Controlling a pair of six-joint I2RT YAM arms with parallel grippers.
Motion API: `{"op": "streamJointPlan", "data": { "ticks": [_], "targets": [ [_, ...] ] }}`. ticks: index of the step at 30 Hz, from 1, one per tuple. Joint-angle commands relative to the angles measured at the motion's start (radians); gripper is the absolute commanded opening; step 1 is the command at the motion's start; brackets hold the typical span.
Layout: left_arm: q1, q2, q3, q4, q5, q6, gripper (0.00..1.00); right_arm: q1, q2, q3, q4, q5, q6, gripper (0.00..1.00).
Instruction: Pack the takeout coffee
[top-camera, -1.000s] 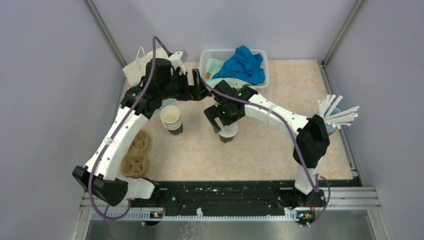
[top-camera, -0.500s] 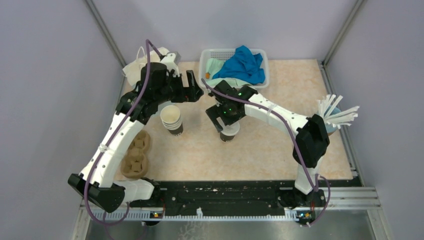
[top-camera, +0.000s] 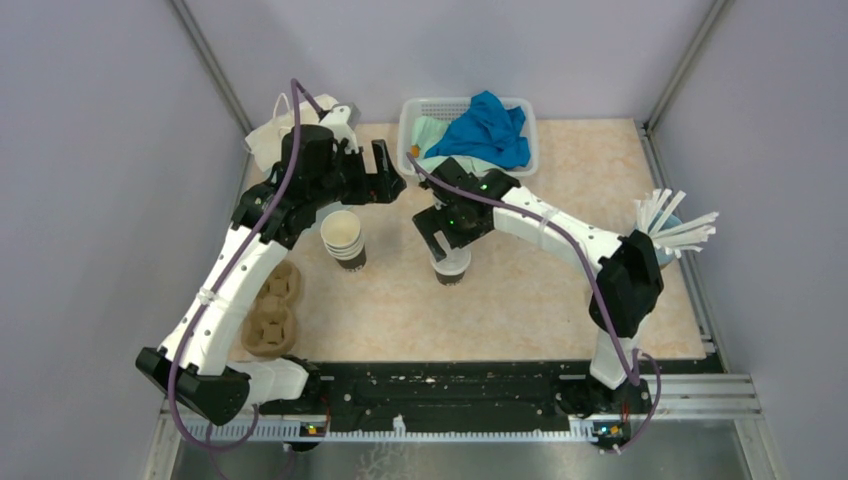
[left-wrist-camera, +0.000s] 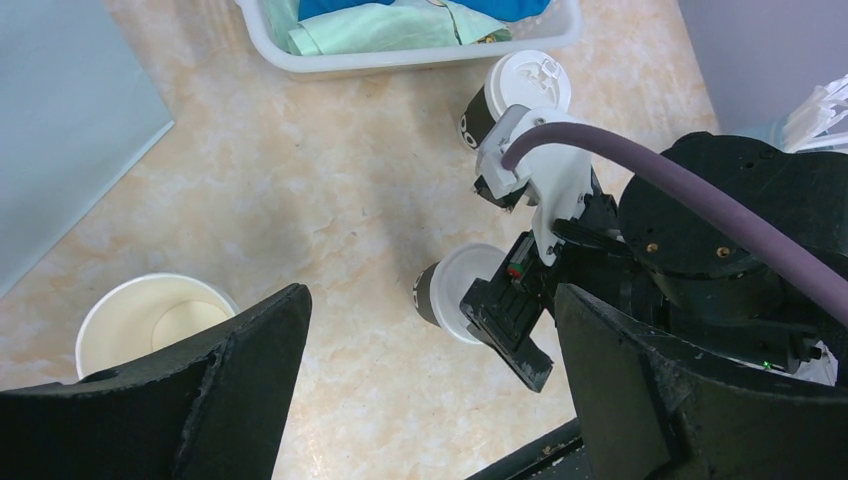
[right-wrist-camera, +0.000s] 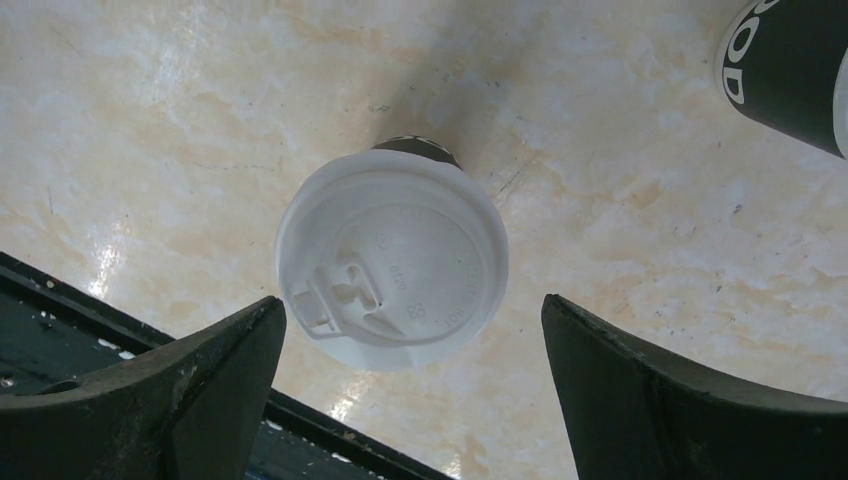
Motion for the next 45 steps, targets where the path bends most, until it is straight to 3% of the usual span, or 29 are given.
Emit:
{"op": "streamJointPlan", "data": {
  "ticks": [1,33,45],
  "targets": [
    [0.001,-0.015,0.005,0.036,-0.013,0.004,0.98,-0.016,-0.046,-0.019,0.036,-0.001,0.008,0.99],
    [0.003,0.01,0.037,0.044,-0.026,-0.004,0.98,0.015,-0.02,0.002,0.031,-0.068,-0.02,0.98],
    [0.003,0.022,0.036,0.052,-0.013,-0.01,0.98,0.019,-0.012,-0.026,0.035,-0.058,-0.02,0.9]
  ]
}}
